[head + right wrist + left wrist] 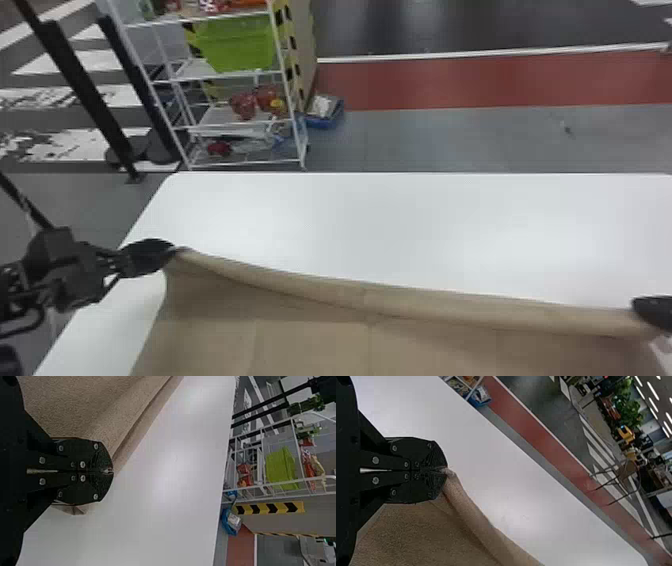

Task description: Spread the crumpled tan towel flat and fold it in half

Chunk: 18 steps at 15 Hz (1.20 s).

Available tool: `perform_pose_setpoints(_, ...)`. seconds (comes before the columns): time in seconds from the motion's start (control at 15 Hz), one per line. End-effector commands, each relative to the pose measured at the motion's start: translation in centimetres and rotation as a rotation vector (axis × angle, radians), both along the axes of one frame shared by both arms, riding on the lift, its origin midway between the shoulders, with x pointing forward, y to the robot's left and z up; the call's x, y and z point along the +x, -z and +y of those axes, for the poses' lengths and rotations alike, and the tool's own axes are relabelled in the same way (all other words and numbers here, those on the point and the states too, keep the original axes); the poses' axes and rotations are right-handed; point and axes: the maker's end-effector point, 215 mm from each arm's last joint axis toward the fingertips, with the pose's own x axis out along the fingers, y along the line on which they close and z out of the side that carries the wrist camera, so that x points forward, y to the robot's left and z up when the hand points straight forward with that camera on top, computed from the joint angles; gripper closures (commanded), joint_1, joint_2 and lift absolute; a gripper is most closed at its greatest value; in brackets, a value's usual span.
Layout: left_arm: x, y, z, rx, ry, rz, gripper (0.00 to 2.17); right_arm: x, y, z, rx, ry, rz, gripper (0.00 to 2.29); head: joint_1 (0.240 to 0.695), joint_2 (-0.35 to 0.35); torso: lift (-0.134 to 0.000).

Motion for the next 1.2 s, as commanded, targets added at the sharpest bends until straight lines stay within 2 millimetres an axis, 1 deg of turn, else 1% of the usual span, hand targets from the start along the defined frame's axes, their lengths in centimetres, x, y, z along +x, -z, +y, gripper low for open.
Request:
perform_pose_setpoints(0.0, -3.7, 0.7, -1.8, 0.211, 0.200, -0.067, 1.81, -1.7, -0.6, -0.4, 0.009, -0.016, 0.020, 1.14, 0.695, 0.133, -0.123)
perform_pose_setpoints(0.07, -5.7, 1.9, -3.1, 0.282, 0.291, -0.075, 1.81, -3.1, 0.4, 0.4, 0.009, -0.056, 0.036, 1.14, 0.695, 0.127, -0.123)
perform_pose_setpoints(0.13, -7.6, 3.0, -4.4, 0.331, 0.370, -0.091, 1.81, -4.1, 1.5, 1.0, -0.002, -0.086, 0.047, 1.14, 0.695, 0.121, -0.123)
perform_pose_setpoints(0.27, -10.0, 4.7, -6.6, 0.401, 0.487, -0.117, 1.81, -5.4, 3.5, 2.3, -0.036, -0.139, 0.072, 1.14, 0.695, 0.107, -0.123)
perform_pose_setpoints(0.33, -10.5, 5.1, -7.3, 0.424, 0.517, -0.132, 1.81, -5.2, 3.4, 2.4, -0.036, -0.142, 0.067, 1.14, 0.695, 0.103, -0.123)
perform_pose_setpoints(0.4, -10.5, 5.3, -7.5, 0.439, 0.526, -0.143, 1.81, -4.5, 2.8, 2.4, -0.033, -0.136, 0.056, 1.14, 0.695, 0.100, -0.123)
perform_pose_setpoints(0.47, -10.6, 5.4, -7.4, 0.451, 0.531, -0.139, 1.81, -4.0, 2.3, 2.3, -0.029, -0.130, 0.048, 1.14, 0.695, 0.093, -0.123)
perform_pose_setpoints(0.53, -10.6, 5.0, -6.8, 0.472, 0.529, -0.146, 1.81, -3.5, 1.0, 1.7, -0.029, -0.113, 0.034, 1.14, 0.695, 0.086, -0.123)
perform_pose_setpoints(0.6, -10.6, 4.3, -5.9, 0.497, 0.524, -0.157, 1.81, -3.2, -0.3, 0.4, -0.036, -0.090, 0.020, 1.14, 0.695, 0.082, -0.123)
perform_pose_setpoints(0.67, -10.8, 3.9, -4.9, 0.518, 0.514, -0.159, 1.81, -3.2, -1.4, -0.5, -0.037, -0.074, 0.012, 1.14, 0.695, 0.078, -0.123)
perform_pose_setpoints(0.73, -11.1, 3.5, -4.2, 0.541, 0.518, -0.160, 1.81, -3.6, -2.1, -1.1, -0.035, -0.072, 0.019, 1.14, 0.695, 0.076, -0.123)
perform_pose_setpoints(0.8, -11.3, 3.5, -3.7, 0.551, 0.516, -0.151, 1.81, -4.1, -2.5, -1.5, -0.033, -0.074, 0.020, 1.14, 0.695, 0.075, -0.123)
perform_pose_setpoints(0.87, -11.6, 3.8, -3.3, 0.556, 0.519, -0.135, 1.81, -4.8, -2.2, -1.5, -0.028, -0.085, 0.034, 1.14, 0.695, 0.075, -0.123)
perform_pose_setpoints(1.0, -12.3, 4.4, -3.0, 0.554, 0.520, -0.114, 1.81, -5.5, -1.5, -1.5, -0.022, -0.095, 0.051, 1.14, 0.695, 0.084, -0.123)
perform_pose_setpoints(1.07, -12.5, 4.5, -3.0, 0.552, 0.521, -0.111, 1.81, -5.5, -1.6, -1.5, -0.018, -0.098, 0.052, 1.14, 0.695, 0.087, -0.123)
perform_pose_setpoints(1.13, -12.5, 4.4, -2.8, 0.556, 0.520, -0.110, 1.81, -5.2, -2.1, -1.9, -0.015, -0.089, 0.040, 1.14, 0.695, 0.090, -0.123)
